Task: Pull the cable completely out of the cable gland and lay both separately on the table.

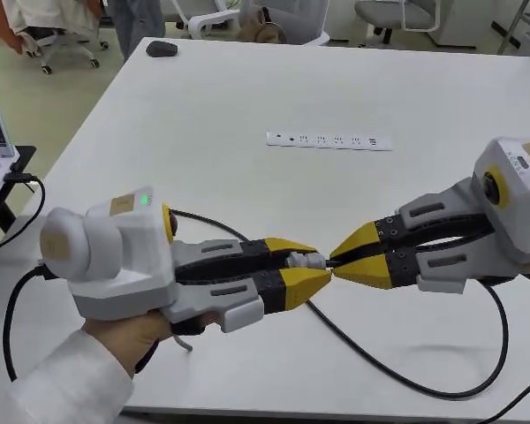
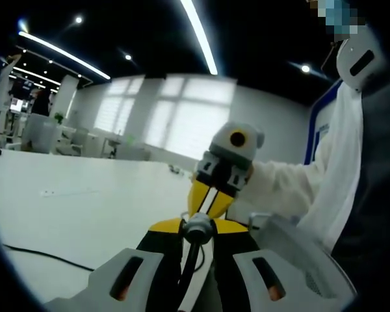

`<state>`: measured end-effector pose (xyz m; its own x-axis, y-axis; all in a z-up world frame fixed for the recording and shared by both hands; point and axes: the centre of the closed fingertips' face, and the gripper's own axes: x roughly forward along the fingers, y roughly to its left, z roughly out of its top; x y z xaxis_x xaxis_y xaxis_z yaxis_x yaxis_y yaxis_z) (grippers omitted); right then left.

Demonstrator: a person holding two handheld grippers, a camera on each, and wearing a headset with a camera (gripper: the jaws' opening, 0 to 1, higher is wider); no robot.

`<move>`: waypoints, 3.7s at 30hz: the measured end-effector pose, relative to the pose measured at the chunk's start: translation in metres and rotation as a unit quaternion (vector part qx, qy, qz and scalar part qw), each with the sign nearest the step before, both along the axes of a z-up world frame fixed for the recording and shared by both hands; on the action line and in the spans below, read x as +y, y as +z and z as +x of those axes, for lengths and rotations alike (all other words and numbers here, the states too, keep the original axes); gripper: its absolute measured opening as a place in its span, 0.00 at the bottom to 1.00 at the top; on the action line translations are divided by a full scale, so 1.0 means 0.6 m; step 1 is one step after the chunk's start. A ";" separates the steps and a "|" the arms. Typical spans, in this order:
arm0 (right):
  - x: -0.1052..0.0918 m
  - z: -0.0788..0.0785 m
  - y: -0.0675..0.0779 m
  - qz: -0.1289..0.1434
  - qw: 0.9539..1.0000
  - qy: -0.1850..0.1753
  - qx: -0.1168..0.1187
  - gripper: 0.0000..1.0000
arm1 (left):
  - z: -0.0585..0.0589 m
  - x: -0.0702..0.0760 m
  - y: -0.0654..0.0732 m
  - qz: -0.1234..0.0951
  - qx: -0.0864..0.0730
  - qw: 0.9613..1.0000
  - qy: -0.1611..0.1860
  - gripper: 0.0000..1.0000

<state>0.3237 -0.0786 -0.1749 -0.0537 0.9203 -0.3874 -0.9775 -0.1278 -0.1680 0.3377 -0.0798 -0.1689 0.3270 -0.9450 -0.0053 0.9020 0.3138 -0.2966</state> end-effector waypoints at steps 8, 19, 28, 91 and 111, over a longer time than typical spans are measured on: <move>-0.011 0.009 0.003 0.004 1.000 -0.012 0.002 0.03 | 0.005 0.005 0.002 -0.004 0.002 1.000 0.009 0.18; -0.062 0.032 -0.010 -0.006 0.998 -0.058 0.013 0.03 | 0.009 0.009 0.004 -0.007 0.005 1.000 0.018 0.18; -0.095 0.040 -0.025 -0.007 0.996 -0.087 0.028 0.03 | 0.009 0.011 0.005 -0.008 0.004 1.000 0.022 0.18; 0.012 0.011 0.002 0.017 1.000 -0.025 -0.004 0.08 | 0.001 0.002 0.000 0.013 -0.017 1.000 0.007 0.18; 0.008 0.005 0.007 0.028 0.999 -0.021 0.009 0.03 | 0.004 0.007 0.011 -0.003 -0.017 1.000 0.014 0.18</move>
